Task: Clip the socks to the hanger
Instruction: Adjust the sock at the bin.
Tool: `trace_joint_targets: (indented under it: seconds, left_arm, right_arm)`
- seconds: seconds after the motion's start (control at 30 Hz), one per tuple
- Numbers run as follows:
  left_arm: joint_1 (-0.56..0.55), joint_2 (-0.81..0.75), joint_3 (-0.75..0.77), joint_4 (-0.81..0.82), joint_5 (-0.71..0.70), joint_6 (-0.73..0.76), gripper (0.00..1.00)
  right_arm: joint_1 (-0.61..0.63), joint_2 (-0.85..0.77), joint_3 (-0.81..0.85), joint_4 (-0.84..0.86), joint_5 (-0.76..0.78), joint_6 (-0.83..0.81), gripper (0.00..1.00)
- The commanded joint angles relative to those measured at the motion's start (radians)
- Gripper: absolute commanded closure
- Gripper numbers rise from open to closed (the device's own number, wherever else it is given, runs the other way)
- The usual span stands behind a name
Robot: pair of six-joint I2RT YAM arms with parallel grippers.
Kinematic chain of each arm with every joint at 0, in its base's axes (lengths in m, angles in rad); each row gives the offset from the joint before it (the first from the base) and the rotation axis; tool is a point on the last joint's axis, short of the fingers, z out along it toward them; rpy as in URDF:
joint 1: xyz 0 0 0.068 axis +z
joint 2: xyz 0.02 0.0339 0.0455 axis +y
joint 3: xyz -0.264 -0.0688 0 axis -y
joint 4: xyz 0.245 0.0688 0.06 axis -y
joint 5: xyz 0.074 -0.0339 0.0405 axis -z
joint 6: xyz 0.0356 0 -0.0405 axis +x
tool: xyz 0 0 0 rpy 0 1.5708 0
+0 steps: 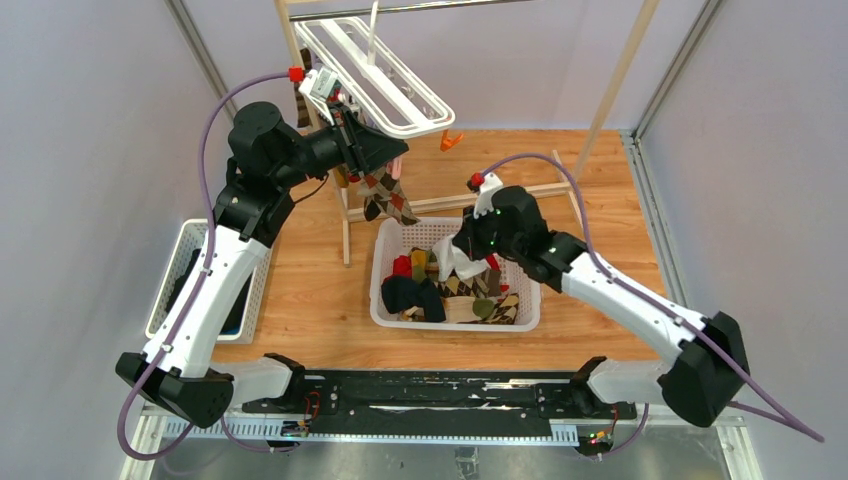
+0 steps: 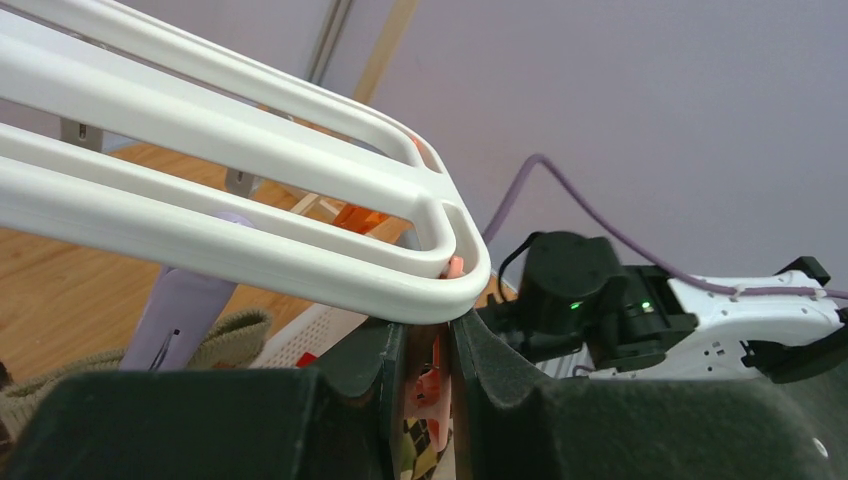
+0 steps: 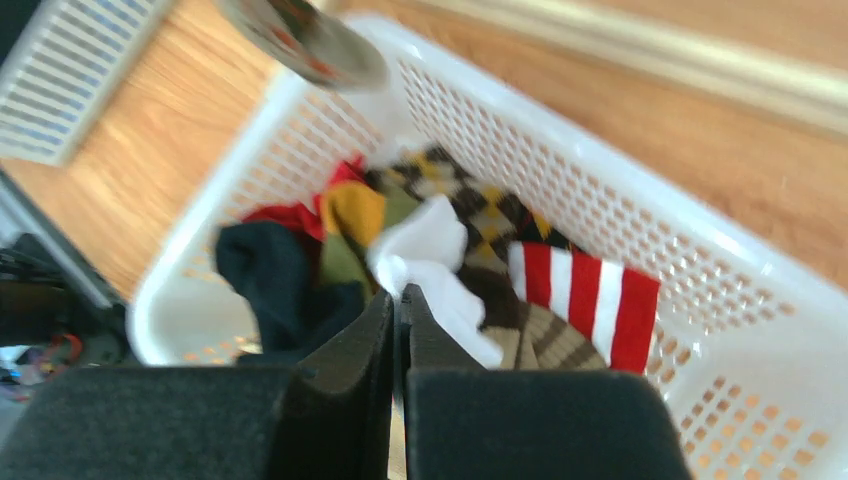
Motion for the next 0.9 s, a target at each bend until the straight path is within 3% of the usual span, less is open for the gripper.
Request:
trace_joint_targets:
  seconds: [0.0, 0.3, 0.63, 0.73, 0.87]
  left_arm:
    - [0.011, -0.012, 0.014, 0.009, 0.005, 0.014, 1.00]
    - [0.013, -0.014, 0.017, 0.004, 0.005, 0.016, 1.00]
    - [0.014, -0.011, 0.032, 0.001, -0.003, 0.019, 1.00]
    - [0.014, -0.010, 0.033, 0.004, -0.002, 0.022, 1.00]
    - [0.017, -0.014, 0.030, 0.002, -0.003, 0.024, 1.00]
  right_arm:
    - [-0.010, -0.084, 0.098, -0.080, -0.096, -0.002, 1.00]
    - [0.051, -0.117, 0.170, -0.064, -0.197, 0.130, 1.00]
    - [0.065, 0.057, 0.094, 0.189, -0.354, 0.611, 1.00]
    - [0.068, 0.112, 0.054, 0.253, -0.324, 0.704, 1.00]
    - [0.068, 0.134, -0.011, 0.274, -0.156, 0.718, 1.00]
